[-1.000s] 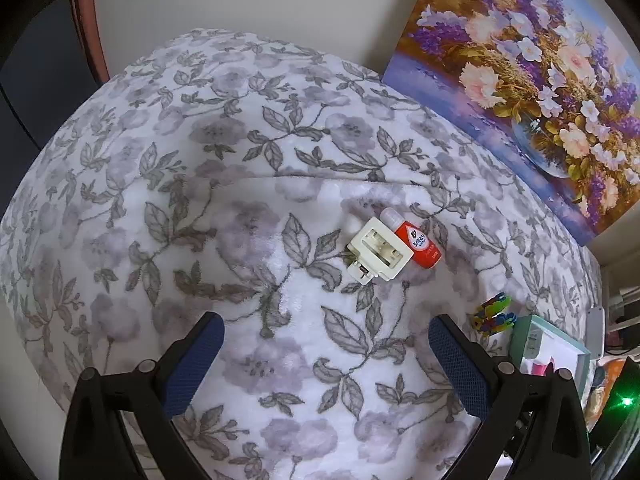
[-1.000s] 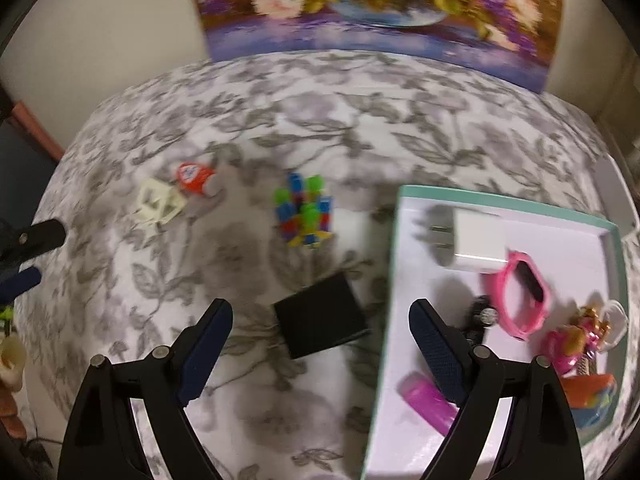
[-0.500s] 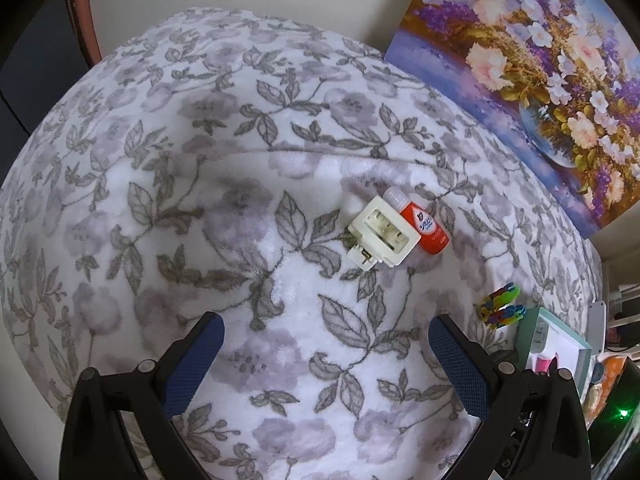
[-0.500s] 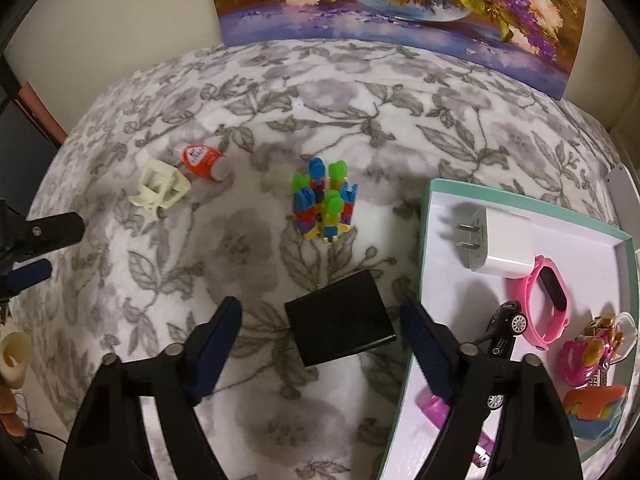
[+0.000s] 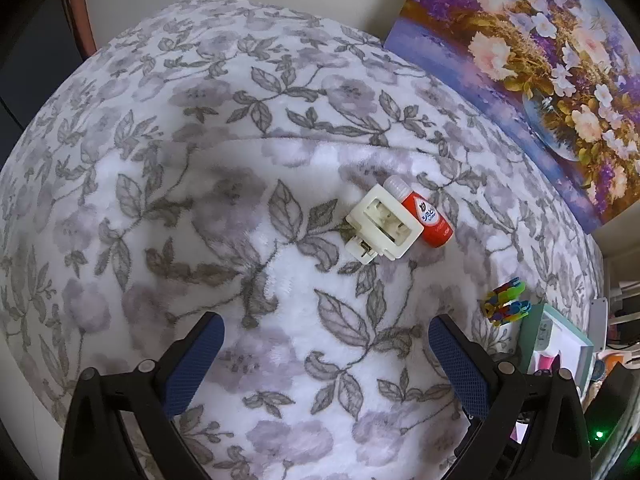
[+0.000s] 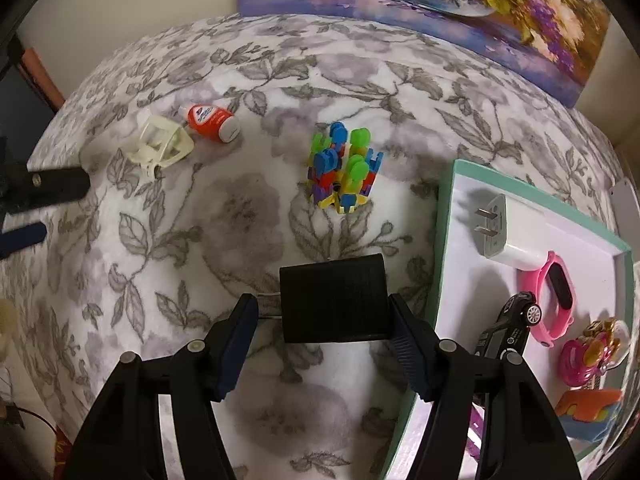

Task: Organize rigid objects
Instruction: 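Grasp the black charger with the right gripper while the left gripper grasps the cream clip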

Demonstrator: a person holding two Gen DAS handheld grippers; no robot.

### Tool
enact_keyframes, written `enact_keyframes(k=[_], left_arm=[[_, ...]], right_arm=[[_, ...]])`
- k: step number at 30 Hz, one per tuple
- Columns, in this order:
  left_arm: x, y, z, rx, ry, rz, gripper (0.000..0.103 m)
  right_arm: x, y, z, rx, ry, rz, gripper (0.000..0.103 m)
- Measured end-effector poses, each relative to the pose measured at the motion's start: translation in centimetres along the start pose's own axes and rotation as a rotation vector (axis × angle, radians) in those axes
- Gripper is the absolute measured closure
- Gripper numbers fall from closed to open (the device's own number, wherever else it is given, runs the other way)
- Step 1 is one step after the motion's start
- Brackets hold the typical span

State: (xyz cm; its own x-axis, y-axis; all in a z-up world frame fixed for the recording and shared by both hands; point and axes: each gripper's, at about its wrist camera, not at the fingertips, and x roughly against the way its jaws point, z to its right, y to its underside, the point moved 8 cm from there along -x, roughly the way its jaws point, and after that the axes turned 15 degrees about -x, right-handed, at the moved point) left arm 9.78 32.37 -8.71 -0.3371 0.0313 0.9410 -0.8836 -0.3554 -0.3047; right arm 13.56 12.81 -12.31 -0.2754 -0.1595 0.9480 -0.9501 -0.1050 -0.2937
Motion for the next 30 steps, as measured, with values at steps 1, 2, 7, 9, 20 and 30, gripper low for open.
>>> enact_keyframes(k=[1,2,7,9,20,30], left_arm=[[-0.2,0.0,0.1,-0.001,0.002,-0.004,0.0],[-0.3,0.0,0.1,-0.001,0.003,-0.006,0.0],[-1.4,-0.9,0.3,0.006,0.022,0.003,0.0],[-1.9,-1.5,0.4,0.005,0.023,0.01,0.0],[-5.3,-4.4,1.0,-0.082,-0.025,0.058,0.001],[-6.2,-5.2,1.6,-0.107,0.013,0.11,0.016]], right_arm=[[0.0,-0.1,0.1,-0.012,-0.006,0.001,0.036],[0.0,-0.2,0.2,-0.024,-0.009,0.004,0.036],[-0.2,-0.6,0.3,-0.042,-0.003,0.019,0.036],[-0.2,-1.2,0.2,-0.052,-0.007,0.022,0.036],[-0.6,-3.0,-0.2,-0.071,-0.034,0.019,0.036],[-0.9,-3.0,-0.4,-0.075,-0.048,0.01,0.036]])
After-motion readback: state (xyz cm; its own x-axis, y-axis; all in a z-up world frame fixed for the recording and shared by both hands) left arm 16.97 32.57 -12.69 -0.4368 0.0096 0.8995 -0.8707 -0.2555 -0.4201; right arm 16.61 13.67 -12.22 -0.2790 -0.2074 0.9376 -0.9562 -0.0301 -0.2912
